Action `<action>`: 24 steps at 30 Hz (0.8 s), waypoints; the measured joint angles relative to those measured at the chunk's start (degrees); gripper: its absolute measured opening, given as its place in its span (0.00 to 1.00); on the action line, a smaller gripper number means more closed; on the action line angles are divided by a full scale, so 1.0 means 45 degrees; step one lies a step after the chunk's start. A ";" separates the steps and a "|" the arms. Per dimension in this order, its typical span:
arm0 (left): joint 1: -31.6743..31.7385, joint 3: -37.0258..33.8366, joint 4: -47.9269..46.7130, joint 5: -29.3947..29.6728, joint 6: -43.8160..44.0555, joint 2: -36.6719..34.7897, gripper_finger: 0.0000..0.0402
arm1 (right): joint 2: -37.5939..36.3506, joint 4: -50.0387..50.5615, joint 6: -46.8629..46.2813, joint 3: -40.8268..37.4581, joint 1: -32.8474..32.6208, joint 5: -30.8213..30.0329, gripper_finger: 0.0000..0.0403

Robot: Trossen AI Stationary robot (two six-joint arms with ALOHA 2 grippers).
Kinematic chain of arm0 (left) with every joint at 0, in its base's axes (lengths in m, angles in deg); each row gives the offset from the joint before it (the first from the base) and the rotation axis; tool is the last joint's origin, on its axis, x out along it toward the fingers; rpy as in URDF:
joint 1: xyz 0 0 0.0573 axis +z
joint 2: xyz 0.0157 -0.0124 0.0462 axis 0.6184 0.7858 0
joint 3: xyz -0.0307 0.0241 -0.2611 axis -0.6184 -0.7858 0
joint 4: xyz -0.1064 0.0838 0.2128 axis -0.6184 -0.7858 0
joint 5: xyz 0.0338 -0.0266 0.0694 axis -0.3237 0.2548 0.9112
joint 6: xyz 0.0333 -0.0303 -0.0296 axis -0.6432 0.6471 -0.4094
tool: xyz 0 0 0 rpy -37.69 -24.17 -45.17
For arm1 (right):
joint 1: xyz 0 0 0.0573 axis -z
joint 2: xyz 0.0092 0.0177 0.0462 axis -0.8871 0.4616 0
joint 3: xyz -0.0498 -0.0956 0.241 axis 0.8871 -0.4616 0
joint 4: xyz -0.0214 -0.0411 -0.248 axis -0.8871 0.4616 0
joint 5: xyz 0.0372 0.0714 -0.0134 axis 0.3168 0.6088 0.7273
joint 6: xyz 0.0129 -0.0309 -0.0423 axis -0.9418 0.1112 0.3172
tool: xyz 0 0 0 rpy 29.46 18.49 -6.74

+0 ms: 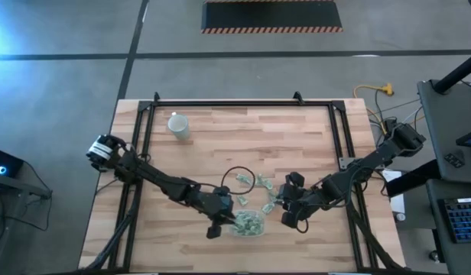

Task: Pick and place Stevia / Truvia into bins
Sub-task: Put the stevia packet into the transparent container

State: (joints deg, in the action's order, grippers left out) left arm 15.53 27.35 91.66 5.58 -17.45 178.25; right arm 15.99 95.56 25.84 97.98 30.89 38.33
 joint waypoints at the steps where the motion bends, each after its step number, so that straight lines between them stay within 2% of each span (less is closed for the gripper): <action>1: 0.0000 0.0014 0.0051 0.0000 -0.0005 0.0023 0.17 | 0.0000 -0.0003 0.0000 -0.0013 0.0000 0.0000 0.17; 8: 0.0044 -0.0015 -0.0146 0.0220 0.0139 -0.0002 0.36 | 0.0000 0.0889 -0.0433 -0.0040 -0.0005 0.0058 0.17; 14: 0.0049 -0.0027 -0.0149 0.0231 0.1290 -0.0095 0.39 | -0.0005 0.3851 -0.2561 -0.0067 0.0000 0.0399 0.17; 16: 0.0044 -0.0039 -0.0206 0.0228 0.1468 -0.0098 0.39 | -0.0005 0.3838 -0.2211 -0.0153 0.0001 0.0765 0.17; 20: 0.0044 -0.0039 -0.0211 0.0224 0.1472 -0.0130 0.39 | -0.0015 0.3157 -0.0176 -0.0346 -0.0024 0.0814 0.21; 24: 0.0044 -0.0035 -0.0720 0.0213 0.1490 -0.0355 0.39 | -0.0017 0.2991 0.0416 -0.0539 0.0105 0.1073 0.28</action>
State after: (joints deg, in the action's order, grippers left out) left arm 15.72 27.20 88.42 6.54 -10.74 176.65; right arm 15.91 109.02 27.71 95.55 31.37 43.16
